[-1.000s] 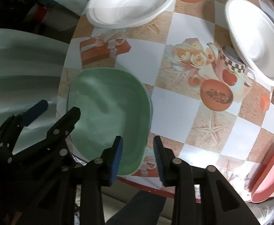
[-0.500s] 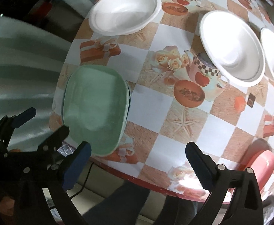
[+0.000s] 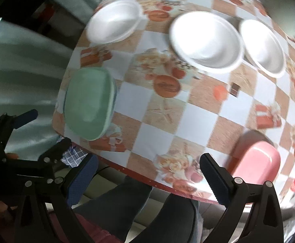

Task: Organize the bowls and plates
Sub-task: 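Move both grippers toward the pink square plate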

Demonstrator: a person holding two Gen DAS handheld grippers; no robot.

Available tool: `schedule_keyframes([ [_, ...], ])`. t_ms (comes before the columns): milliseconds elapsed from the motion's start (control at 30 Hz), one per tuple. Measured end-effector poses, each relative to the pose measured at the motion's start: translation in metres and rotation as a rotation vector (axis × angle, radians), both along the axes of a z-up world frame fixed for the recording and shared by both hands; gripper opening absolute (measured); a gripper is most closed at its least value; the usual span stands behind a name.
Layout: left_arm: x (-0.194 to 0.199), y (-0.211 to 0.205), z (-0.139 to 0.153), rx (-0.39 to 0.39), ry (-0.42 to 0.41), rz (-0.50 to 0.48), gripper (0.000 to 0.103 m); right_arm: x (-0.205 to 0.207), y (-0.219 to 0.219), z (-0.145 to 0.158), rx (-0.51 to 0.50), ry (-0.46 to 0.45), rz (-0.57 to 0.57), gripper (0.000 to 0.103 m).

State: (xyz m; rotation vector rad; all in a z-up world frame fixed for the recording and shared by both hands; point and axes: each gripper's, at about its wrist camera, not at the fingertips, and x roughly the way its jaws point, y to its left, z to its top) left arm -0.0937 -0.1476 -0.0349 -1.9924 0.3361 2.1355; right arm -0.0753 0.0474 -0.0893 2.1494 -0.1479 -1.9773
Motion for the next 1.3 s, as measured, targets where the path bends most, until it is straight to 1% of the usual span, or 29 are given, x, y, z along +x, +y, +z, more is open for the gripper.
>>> schedule_keyframes([
  [100,-0.003,0.013,0.007,-0.007,0.012,-0.032,0.095,-0.002,0.016,0.002,0.01,0.004,-0.059,0.101],
  [300,-0.004,0.042,0.015,-0.026,0.026,-0.106,0.095,0.004,0.042,0.005,0.025,0.0,-0.122,0.101],
  [500,-0.004,0.07,0.013,-0.036,0.022,-0.182,0.095,0.012,0.065,0.003,0.037,-0.006,-0.169,0.101],
  [767,-0.001,0.113,0.006,-0.045,0.008,-0.296,0.095,0.031,0.108,-0.002,0.039,-0.022,-0.294,0.101],
  [967,0.004,0.144,0.004,-0.053,0.003,-0.378,0.095,0.043,0.134,-0.008,0.032,-0.045,-0.366,0.101],
  [1100,0.005,0.16,0.002,-0.065,-0.003,-0.414,0.095,0.049,0.147,-0.01,0.029,-0.05,-0.401,0.101],
  [1300,0.007,0.174,-0.002,-0.077,-0.017,-0.43,0.095,0.059,0.167,-0.018,0.015,-0.076,-0.447,0.101],
])
